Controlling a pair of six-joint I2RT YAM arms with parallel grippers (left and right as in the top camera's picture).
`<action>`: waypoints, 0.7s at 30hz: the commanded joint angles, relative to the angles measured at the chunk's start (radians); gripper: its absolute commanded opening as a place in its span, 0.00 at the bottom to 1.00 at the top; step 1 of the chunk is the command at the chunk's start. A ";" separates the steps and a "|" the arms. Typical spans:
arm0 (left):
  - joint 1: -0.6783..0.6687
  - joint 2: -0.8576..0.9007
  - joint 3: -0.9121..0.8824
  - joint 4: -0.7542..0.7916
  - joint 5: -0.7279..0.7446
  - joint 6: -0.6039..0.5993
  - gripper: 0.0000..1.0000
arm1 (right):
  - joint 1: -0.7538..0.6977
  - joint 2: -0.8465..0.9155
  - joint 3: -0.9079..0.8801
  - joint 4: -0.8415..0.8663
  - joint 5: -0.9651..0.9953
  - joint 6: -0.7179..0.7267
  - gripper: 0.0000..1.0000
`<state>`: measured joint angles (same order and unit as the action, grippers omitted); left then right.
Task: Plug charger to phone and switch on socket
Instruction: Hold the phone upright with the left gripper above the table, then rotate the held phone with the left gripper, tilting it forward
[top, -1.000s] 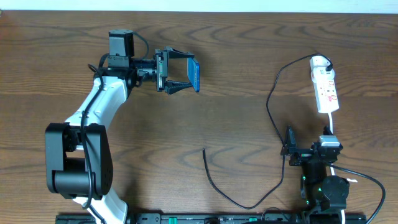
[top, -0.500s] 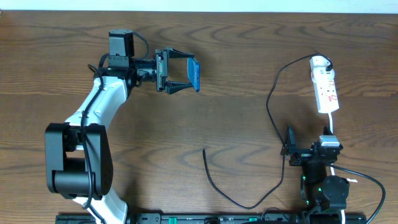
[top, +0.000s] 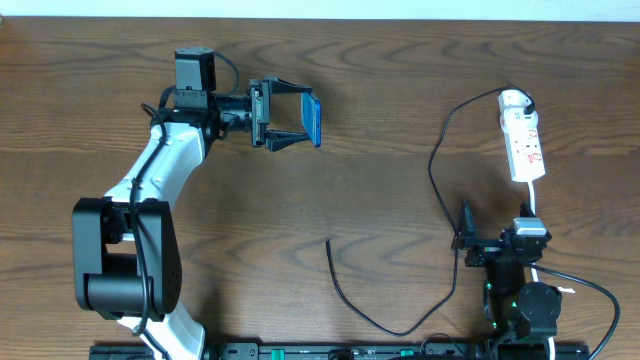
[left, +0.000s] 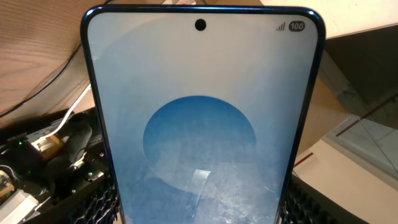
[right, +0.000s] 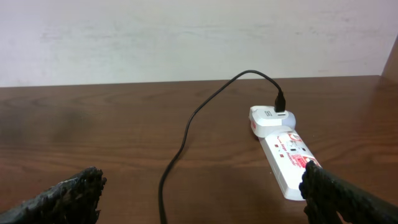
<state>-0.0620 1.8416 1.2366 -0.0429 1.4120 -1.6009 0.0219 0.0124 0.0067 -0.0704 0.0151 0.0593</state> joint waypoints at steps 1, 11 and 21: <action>0.000 -0.036 0.008 0.008 0.033 -0.004 0.08 | 0.006 -0.003 -0.001 -0.004 -0.002 -0.012 0.99; 0.000 -0.036 0.008 0.008 -0.052 0.143 0.07 | 0.006 -0.003 -0.001 -0.004 -0.002 -0.012 0.99; 0.000 -0.036 0.007 0.008 -0.180 0.357 0.07 | 0.006 -0.003 -0.001 -0.004 -0.002 -0.012 0.99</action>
<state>-0.0620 1.8416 1.2366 -0.0433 1.2709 -1.3605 0.0219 0.0120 0.0067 -0.0704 0.0147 0.0593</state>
